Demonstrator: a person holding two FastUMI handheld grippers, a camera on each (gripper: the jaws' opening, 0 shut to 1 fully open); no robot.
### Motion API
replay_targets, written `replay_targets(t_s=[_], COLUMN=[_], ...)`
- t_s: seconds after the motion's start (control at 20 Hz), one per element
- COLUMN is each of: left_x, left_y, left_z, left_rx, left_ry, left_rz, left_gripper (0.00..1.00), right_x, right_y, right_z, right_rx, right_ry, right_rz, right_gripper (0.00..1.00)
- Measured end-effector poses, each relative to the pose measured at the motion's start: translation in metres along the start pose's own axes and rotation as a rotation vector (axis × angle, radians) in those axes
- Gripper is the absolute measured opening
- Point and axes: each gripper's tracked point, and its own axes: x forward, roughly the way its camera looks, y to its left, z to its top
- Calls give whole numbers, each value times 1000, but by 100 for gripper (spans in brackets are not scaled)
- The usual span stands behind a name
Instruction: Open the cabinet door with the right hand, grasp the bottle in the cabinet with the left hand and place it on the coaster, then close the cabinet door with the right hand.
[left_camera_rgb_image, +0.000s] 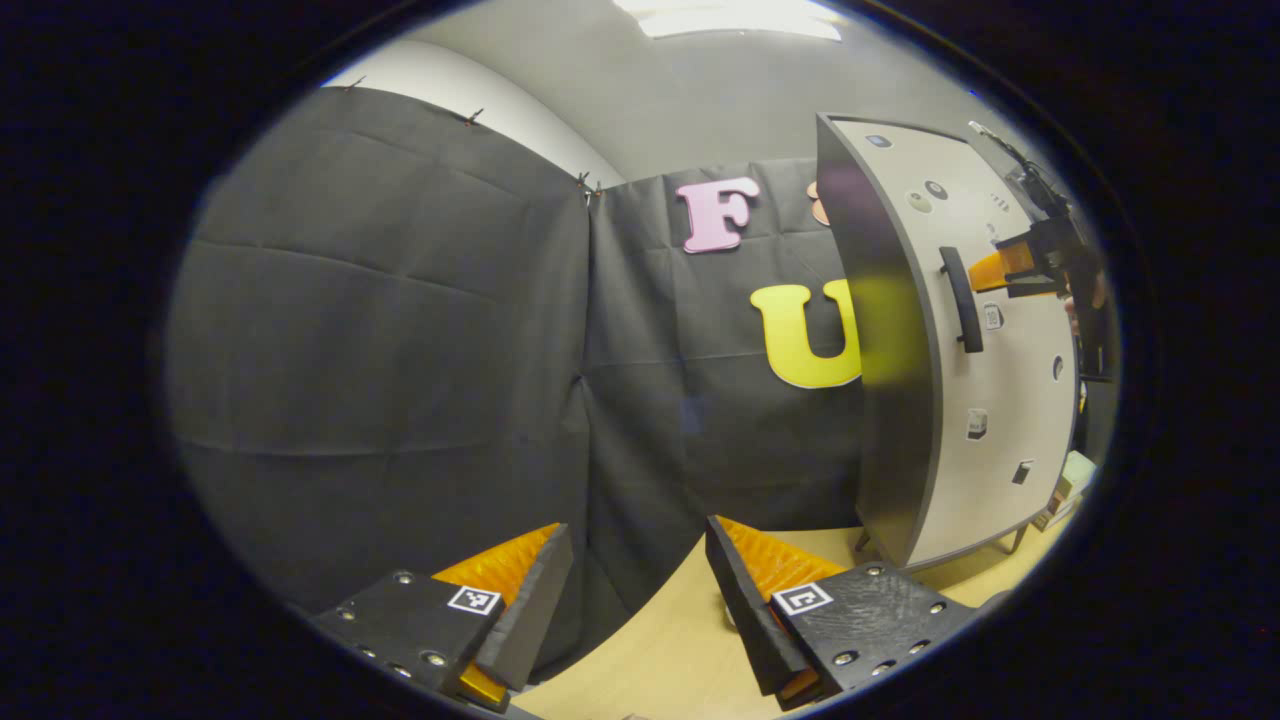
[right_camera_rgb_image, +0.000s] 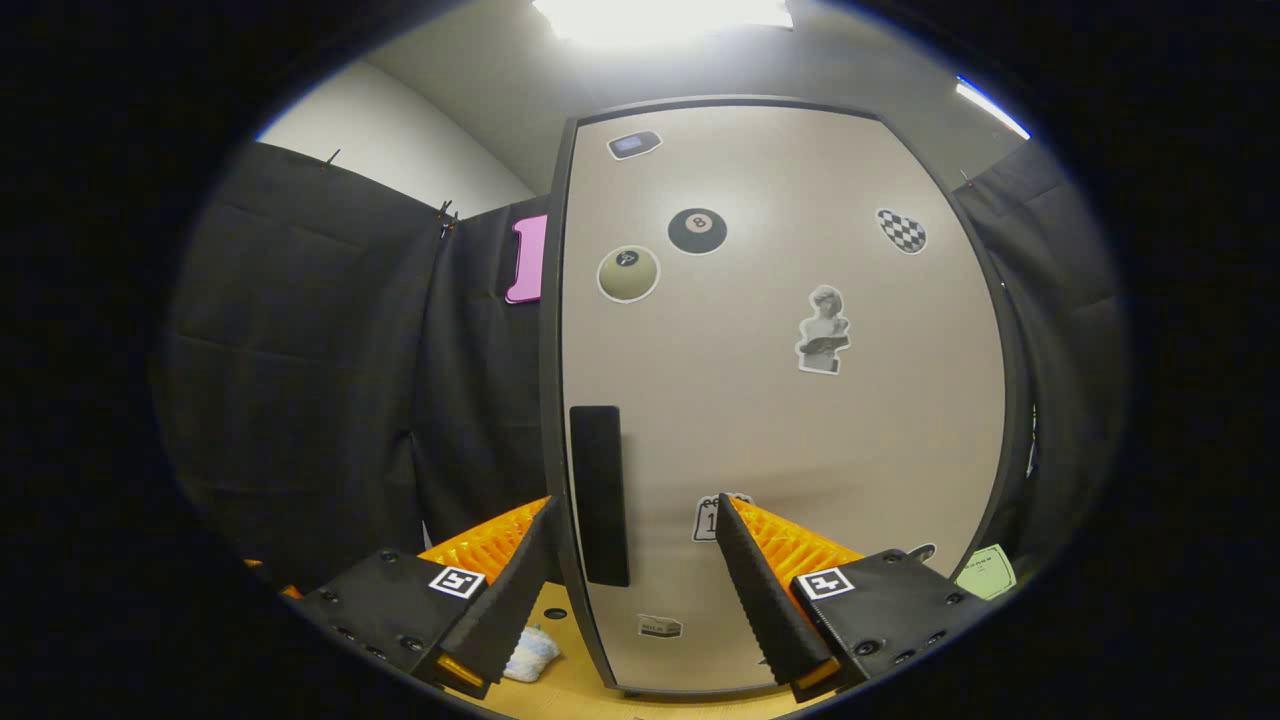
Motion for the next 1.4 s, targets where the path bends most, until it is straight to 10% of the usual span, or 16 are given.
replay_targets(t_s=[0.4,0.65,0.85,1.4], left_x=[-5,-5,-7,-20], left_y=[39,44,36,-35], left_z=[-16,-18,-15,15], left_rx=[-15,-24,-11,16], left_ry=[24,30,29,-24], left_rz=[41,37,-1,-95], left_gripper=[82,83,82,82], right_x=[40,49,44,-3], right_y=[24,16,18,24], right_z=[-18,-15,-16,-11], right_rx=[23,56,33,69], right_ry=[70,94,139,189], right_rz=[-20,-55,2,189], right_gripper=[89,35,14,17])
